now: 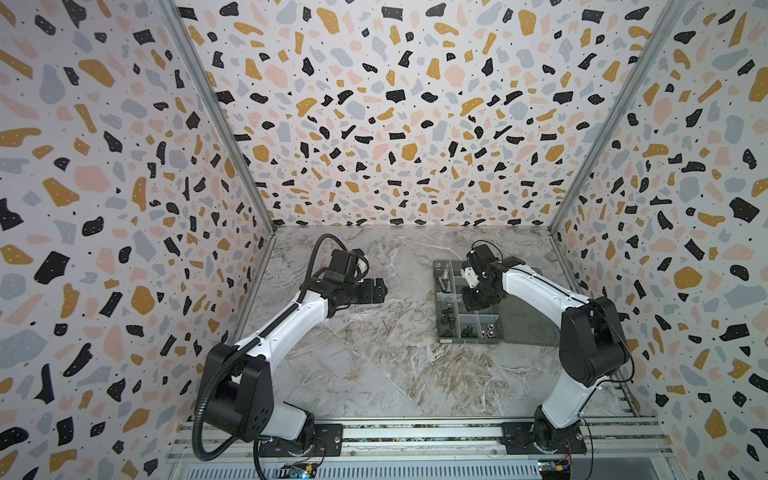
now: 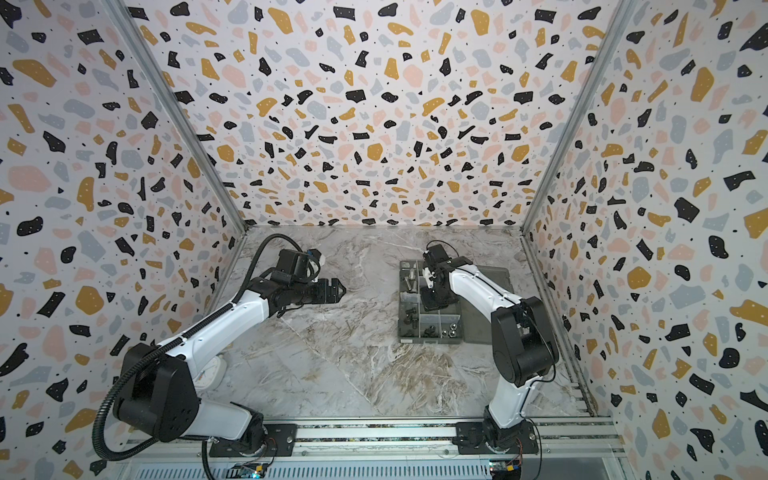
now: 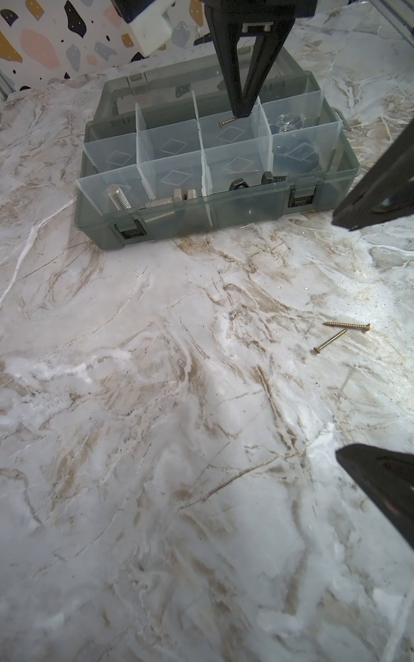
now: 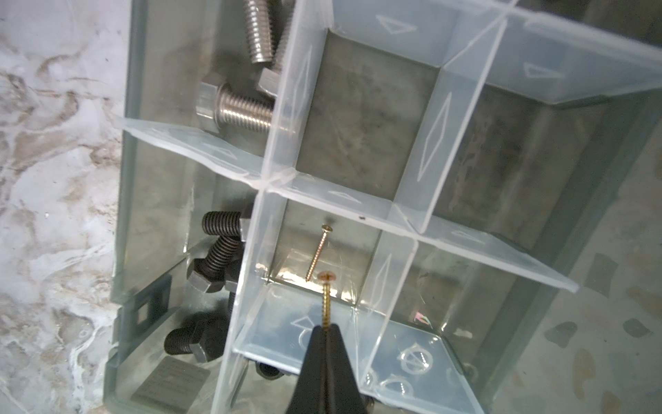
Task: Sort the screws and nuts into containers
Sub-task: 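Open the right gripper to release the screw into the compartment, then grasp a brass screw with the left gripper while the right gripper hovers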
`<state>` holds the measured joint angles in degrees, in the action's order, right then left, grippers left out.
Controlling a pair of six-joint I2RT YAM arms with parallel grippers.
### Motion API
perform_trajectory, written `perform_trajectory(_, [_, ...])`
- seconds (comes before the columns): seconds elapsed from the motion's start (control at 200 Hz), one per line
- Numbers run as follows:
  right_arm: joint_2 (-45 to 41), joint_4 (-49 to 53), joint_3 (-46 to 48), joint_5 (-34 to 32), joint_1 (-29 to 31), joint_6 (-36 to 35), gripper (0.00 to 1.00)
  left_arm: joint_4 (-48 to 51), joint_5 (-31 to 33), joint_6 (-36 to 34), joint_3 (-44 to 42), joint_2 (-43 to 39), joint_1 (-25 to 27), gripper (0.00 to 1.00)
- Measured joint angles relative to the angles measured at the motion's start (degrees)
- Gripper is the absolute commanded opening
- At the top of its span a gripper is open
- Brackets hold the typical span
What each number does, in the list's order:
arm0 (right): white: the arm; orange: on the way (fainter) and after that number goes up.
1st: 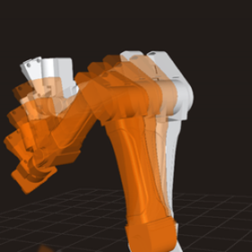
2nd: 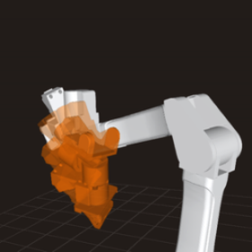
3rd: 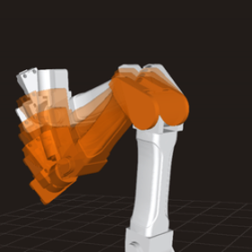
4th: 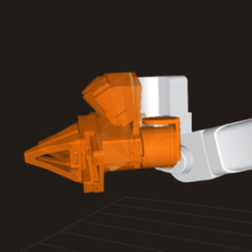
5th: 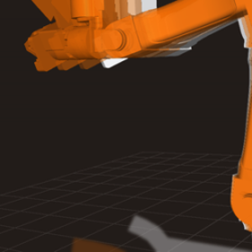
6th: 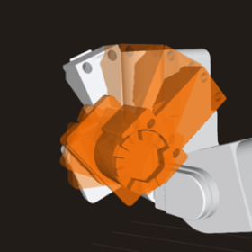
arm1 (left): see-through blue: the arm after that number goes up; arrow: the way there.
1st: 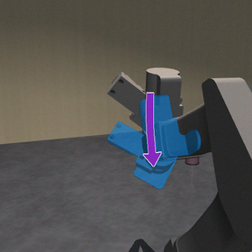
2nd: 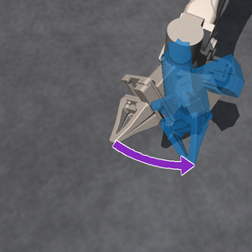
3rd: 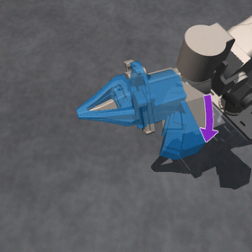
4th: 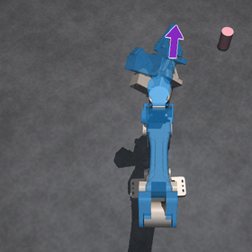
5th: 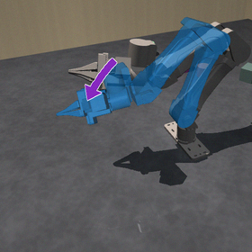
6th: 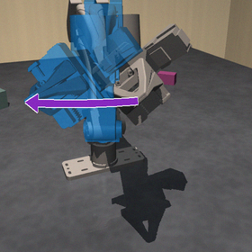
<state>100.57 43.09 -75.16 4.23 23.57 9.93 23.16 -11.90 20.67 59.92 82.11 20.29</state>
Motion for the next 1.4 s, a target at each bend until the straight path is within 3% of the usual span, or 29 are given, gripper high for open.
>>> perform_trajectory(0.215, [1.5, -0.9, 0.1, 0.9, 0.0, -0.2, 0.04, 1.1, 1.3, 0.6, -2.1, -2.3, 0.0, 0.94])
perform_trajectory(0.32, [2.6, -1.1, 0.2, 1.2, 0.0, -0.4, 0.29, 2.1, 2.0, 1.0, -3.3, -3.3, 0.0, 0.94])
perform_trajectory(0.426, [2.7, -1.3, 0.4, 1.6, 0.0, -0.7, 0.34, 3.1, 2.6, 1.3, -4.6, -4.3, 0.0, 0.93])
perform_trajectory(0.746, [1.7, 0.7, -1.8, 1.9, 0.3, -0.6, 0.39, 5.0, 4.7, 3.9, -7.6, -6.6, 1.1, 0.82])
perform_trajectory(0.976, [-3.3, 3.6, -7.1, 1.4, 2.0, 0.2, 0.42, 5.7, 6.4, 6.0, -8.5, -6.2, 6.6, 0.77])
perform_trajectory(1.267, [-9.4, 5.7, -6.4, 0.4, 4.6, 2.1, 0.41, 5.0, 10.0, 11.6, -8.9, 0.6, 12.4, 0.63])
perform_trajectory(1.397, [-11.6, 6.5, -4.6, -0.4, 6.0, 3.1, 0.4, 5.1, 12.5, 13.9, -8.4, 4.2, 12.6, 0.62])
